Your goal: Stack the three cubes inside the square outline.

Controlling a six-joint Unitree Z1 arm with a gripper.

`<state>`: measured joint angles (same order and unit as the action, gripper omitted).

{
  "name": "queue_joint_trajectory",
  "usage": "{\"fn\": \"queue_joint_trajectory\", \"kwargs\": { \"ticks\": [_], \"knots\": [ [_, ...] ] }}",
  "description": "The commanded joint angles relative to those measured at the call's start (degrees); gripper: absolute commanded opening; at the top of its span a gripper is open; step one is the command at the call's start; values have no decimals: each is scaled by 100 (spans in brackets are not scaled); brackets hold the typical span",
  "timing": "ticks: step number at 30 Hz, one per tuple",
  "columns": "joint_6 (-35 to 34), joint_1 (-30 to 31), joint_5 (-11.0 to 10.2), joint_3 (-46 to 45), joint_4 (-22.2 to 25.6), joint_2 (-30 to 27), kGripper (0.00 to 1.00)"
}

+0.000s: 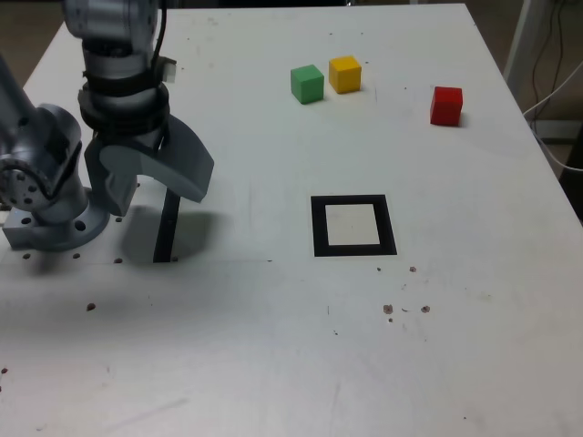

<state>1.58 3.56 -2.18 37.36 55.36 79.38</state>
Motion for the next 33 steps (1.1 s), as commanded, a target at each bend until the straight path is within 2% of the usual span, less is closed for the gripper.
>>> {"fn": "queue_joint_trajectory", "kwargs": {
  "ticks": [1,22,33],
  "knots": [
    [-9,-4,7,20,10,57,99],
    [-2,-4,0,194,147,302,99],
    [113,-131,-340,1110,817,511,99]
  ]
}}
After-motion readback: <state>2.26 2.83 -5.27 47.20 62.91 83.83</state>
